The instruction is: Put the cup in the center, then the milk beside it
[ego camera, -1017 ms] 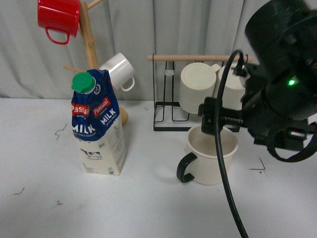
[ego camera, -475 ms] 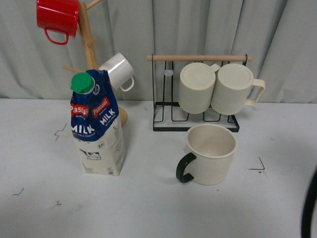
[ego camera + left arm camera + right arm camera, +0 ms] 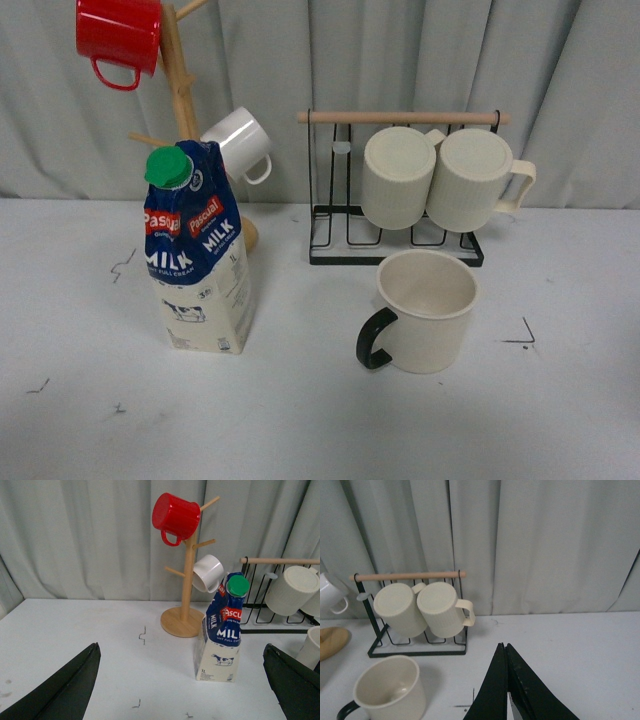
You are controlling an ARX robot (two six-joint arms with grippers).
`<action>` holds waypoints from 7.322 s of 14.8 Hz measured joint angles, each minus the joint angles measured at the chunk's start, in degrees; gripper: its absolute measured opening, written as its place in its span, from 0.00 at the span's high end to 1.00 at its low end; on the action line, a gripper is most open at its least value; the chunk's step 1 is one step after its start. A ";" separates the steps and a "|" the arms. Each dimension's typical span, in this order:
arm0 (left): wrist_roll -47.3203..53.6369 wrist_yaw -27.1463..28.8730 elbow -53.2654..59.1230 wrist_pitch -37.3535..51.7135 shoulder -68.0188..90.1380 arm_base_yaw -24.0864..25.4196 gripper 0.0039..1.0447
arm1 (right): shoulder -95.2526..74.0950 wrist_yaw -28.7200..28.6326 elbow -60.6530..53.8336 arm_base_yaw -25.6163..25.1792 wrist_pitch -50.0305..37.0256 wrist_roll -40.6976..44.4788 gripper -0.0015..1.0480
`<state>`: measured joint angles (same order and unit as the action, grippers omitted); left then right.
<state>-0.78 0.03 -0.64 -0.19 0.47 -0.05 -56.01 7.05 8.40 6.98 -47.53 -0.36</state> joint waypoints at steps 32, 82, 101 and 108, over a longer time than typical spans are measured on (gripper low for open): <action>0.00 0.00 0.00 0.00 0.00 0.00 0.06 | 55.76 -7.02 -7.74 -6.99 47.71 0.02 0.98; -6.88 25.53 -40.54 38.34 100.19 -29.20 0.97 | 55.76 -7.06 -7.74 -6.99 47.74 0.07 0.06; -5.84 5.92 -35.56 15.23 76.00 -28.35 0.07 | 55.76 -7.06 -7.74 -6.99 47.74 0.07 0.06; -0.24 16.79 -12.96 34.95 47.52 -16.52 0.66 | 55.76 -7.06 -7.74 -6.99 47.71 0.07 0.06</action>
<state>-1.02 16.82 -13.61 34.76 47.99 -16.58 -0.25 -0.01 0.67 -0.01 0.19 -0.30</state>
